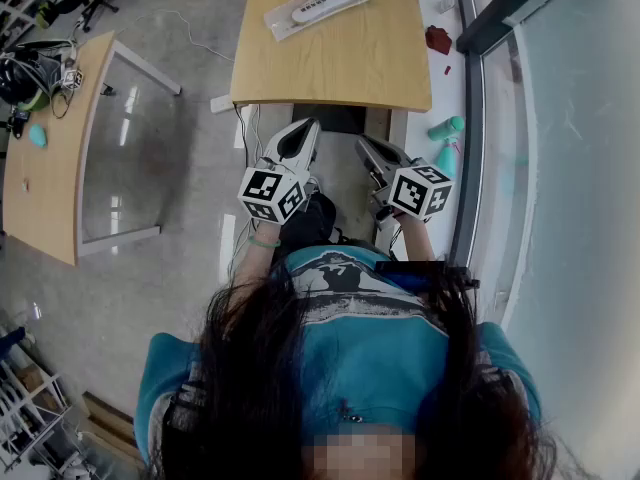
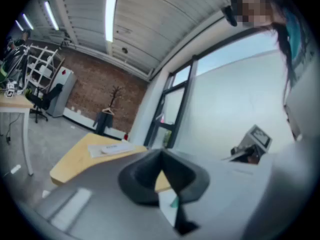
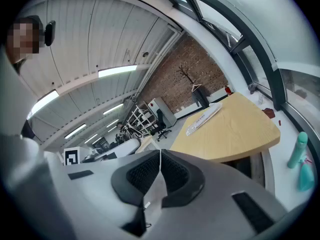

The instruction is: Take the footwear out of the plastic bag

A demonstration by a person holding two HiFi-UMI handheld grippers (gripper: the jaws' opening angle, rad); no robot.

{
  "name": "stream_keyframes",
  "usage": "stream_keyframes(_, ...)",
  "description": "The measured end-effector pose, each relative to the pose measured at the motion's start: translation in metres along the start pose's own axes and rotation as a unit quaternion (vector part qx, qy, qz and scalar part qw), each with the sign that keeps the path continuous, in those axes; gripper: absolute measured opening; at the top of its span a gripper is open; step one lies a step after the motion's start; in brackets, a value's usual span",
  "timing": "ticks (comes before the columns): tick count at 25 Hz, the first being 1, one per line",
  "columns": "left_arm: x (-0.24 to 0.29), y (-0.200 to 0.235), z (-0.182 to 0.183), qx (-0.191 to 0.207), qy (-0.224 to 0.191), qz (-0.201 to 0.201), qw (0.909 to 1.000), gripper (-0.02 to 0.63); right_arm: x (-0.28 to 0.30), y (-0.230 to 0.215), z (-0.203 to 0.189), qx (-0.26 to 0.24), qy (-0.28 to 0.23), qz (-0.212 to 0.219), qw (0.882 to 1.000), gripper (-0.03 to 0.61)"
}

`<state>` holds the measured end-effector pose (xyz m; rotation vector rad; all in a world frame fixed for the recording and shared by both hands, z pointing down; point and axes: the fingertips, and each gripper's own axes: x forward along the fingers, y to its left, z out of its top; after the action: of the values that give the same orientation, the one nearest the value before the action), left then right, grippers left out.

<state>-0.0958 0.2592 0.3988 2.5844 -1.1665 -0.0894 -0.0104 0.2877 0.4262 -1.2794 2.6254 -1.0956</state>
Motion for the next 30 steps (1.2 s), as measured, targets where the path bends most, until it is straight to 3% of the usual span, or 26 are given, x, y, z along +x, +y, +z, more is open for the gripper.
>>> stream_keyframes(6,0.034,0.086,0.034,0.002,-0.008,0.002,1.0,0.002,0.073,-0.02,0.046,-0.004,-0.022,-0.039,0.999,0.014)
stream_keyframes(10,0.052,0.124,0.038,-0.018,-0.009,0.008,0.9998,0.002,0.094,-0.038,0.062,0.009,-0.028,-0.062,0.998,0.014)
stream_keyframes(17,0.082,0.142,0.026,-0.044,0.012,-0.01,0.9989,0.002,0.108,-0.064,0.067,0.04,-0.019,-0.095,0.995,0.015)
stream_keyframes(21,0.095,0.148,0.022,-0.051,0.018,-0.014,0.9985,0.002,0.117,-0.076,0.072,0.055,-0.013,-0.092,0.994,0.015)
stream_keyframes(30,0.135,0.178,0.031,-0.042,0.012,0.016,0.9989,0.002,0.148,-0.134,0.108,0.093,-0.013,-0.081,0.992,0.017)
